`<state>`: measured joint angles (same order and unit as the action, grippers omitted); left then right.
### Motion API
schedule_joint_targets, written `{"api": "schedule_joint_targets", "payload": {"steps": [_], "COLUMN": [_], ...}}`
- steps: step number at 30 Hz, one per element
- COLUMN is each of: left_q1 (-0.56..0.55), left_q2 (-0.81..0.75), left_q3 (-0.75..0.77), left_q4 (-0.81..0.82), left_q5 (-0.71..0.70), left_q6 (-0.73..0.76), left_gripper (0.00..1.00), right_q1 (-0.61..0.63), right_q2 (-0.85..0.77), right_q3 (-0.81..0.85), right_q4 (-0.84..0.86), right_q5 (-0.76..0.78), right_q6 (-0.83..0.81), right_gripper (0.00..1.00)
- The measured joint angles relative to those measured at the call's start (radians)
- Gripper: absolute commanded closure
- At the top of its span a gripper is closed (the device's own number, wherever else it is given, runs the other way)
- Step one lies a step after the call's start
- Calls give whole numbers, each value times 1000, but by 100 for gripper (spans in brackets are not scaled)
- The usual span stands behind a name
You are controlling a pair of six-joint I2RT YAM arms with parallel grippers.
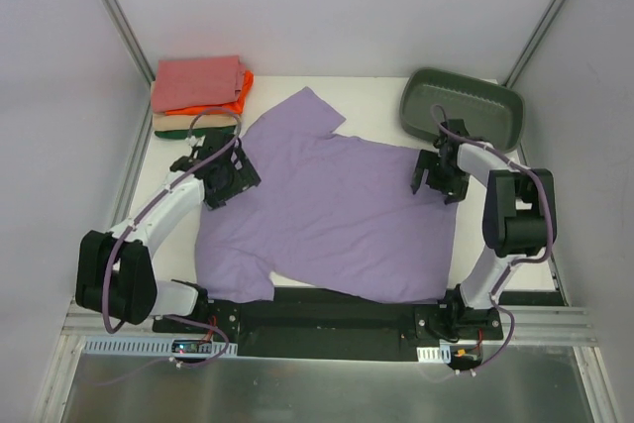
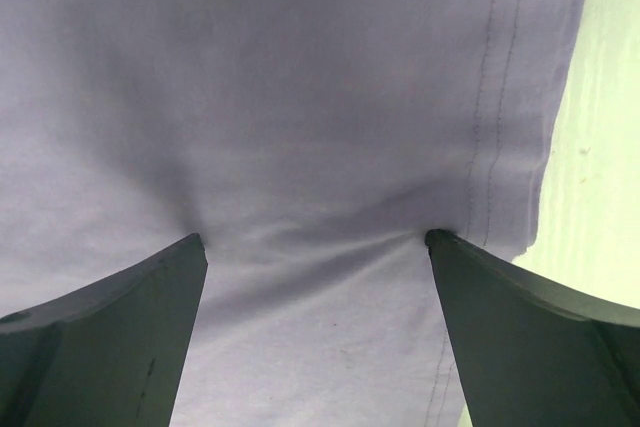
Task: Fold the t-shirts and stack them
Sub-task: Flatten out the tshirt
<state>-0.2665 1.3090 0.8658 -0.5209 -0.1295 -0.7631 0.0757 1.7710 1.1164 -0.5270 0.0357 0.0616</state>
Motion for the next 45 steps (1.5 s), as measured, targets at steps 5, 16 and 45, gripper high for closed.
{"api": "schedule_joint_targets", "payload": {"steps": [5,16,45], "left_q1": [0,0,92], "left_q2": [107,557,511], "left_q3": [168,499,312], "left_q4": [22,25,80], "left_q5": [0,109,168], "left_q6": [24,99,83], "left_gripper": [1,1,1], "right_q1": [-34,-106,-80], "right_q2": [83,200,274], "right_q3": [106,266,378], "right_q4": [-61,-147,-194], "right_q5": [5,27,13], "right_q6": [-14,-54,-108], "right_gripper": [4,4,4]}}
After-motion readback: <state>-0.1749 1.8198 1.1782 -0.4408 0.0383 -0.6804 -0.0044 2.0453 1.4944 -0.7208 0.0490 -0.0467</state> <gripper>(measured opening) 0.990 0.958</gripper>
